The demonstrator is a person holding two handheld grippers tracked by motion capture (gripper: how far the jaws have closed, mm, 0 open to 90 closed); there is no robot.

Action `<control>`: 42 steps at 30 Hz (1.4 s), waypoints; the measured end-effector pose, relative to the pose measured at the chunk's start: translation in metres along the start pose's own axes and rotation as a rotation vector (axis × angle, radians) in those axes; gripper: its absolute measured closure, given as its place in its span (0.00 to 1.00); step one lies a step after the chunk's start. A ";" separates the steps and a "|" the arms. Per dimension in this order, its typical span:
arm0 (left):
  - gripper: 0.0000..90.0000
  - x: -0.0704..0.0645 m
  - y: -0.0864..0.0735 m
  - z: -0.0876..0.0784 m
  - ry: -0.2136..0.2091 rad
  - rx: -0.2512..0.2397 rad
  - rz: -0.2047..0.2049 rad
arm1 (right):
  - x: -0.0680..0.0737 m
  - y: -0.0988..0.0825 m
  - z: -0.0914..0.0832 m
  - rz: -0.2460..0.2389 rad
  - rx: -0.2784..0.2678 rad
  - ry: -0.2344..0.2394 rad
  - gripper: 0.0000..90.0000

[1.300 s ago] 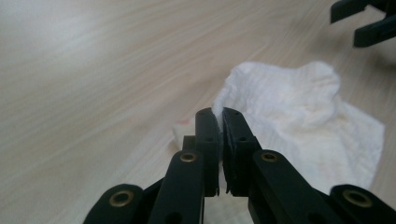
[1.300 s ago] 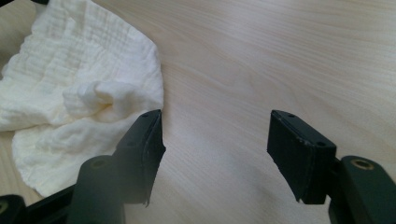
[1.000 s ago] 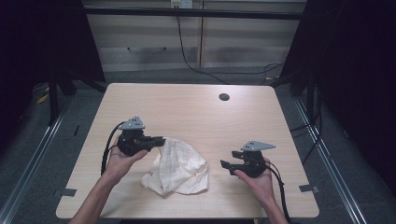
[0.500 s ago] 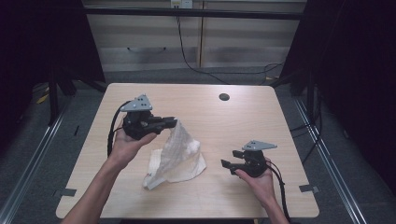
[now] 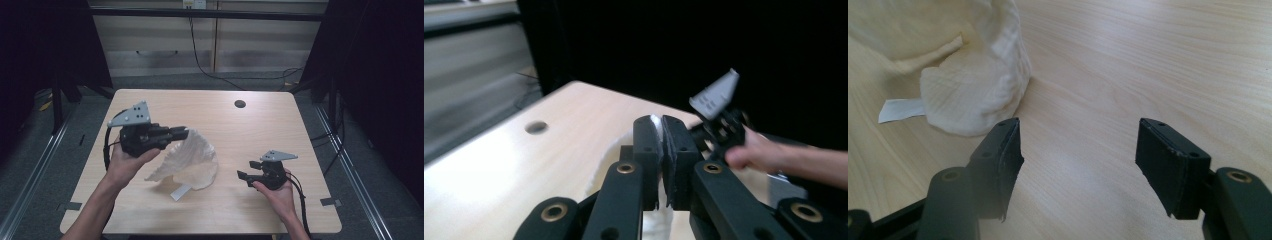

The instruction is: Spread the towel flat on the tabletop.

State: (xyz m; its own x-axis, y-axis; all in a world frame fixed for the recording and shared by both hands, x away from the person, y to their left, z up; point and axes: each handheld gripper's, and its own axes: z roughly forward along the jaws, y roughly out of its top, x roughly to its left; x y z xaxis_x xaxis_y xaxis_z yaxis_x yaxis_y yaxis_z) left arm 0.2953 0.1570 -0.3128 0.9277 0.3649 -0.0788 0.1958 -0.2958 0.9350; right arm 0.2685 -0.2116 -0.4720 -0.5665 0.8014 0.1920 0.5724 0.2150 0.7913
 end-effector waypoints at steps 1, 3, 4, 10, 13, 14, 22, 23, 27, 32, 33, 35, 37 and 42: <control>0.96 0.001 -0.009 0.001 -0.006 0.018 -0.014 | 0.000 0.000 0.000 -0.001 0.002 -0.001 0.39; 0.96 0.004 -0.029 0.002 -0.004 0.052 -0.039 | 0.001 0.000 0.001 -0.003 0.002 0.000 0.39; 0.96 0.006 -0.047 0.002 -0.001 0.077 -0.073 | 0.001 0.001 0.001 -0.003 0.001 0.001 0.39; 0.96 0.002 -0.096 0.006 -0.026 0.169 -0.143 | 0.001 0.007 0.005 -0.010 0.005 0.003 0.39; 0.96 -0.001 -0.109 0.009 -0.036 0.213 -0.155 | 0.002 0.015 0.008 -0.016 -0.008 0.012 0.39; 0.96 -0.001 -0.115 0.010 -0.035 0.227 -0.162 | 0.002 0.017 0.010 -0.018 -0.010 0.013 0.39; 0.96 0.003 -0.148 0.022 0.002 0.354 -0.191 | 0.002 0.048 0.038 -0.041 -0.001 0.056 0.45; 0.96 0.005 -0.151 0.023 0.011 0.373 -0.191 | 0.000 0.053 0.045 -0.050 0.006 0.064 0.47; 0.96 0.011 -0.163 0.026 0.029 0.408 -0.200 | -0.005 0.070 0.074 -0.082 0.058 0.090 0.50; 0.96 0.018 -0.174 0.025 0.050 0.427 -0.233 | -0.011 0.079 0.111 -0.070 0.089 0.139 0.54; 0.96 0.019 -0.176 0.025 0.055 0.432 -0.232 | -0.011 0.079 0.117 -0.072 0.095 0.148 0.55; 0.96 0.022 -0.179 0.025 0.081 0.446 -0.239 | -0.010 0.077 0.133 -0.068 0.129 0.157 0.56; 0.96 0.024 -0.181 0.025 0.086 0.449 -0.242 | -0.010 0.075 0.137 -0.055 0.135 0.167 0.56; 0.96 0.028 -0.183 0.022 0.107 0.449 -0.251 | -0.008 0.069 0.145 -0.056 0.157 0.143 0.57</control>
State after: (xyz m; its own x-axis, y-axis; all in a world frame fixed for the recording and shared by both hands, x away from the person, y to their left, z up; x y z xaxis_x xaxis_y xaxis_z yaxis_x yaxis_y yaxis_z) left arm 0.2923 0.2021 -0.4938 0.8019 0.5540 -0.2238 0.5464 -0.5285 0.6497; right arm 0.3982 -0.1219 -0.5029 -0.6719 0.7007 0.2399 0.6167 0.3499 0.7052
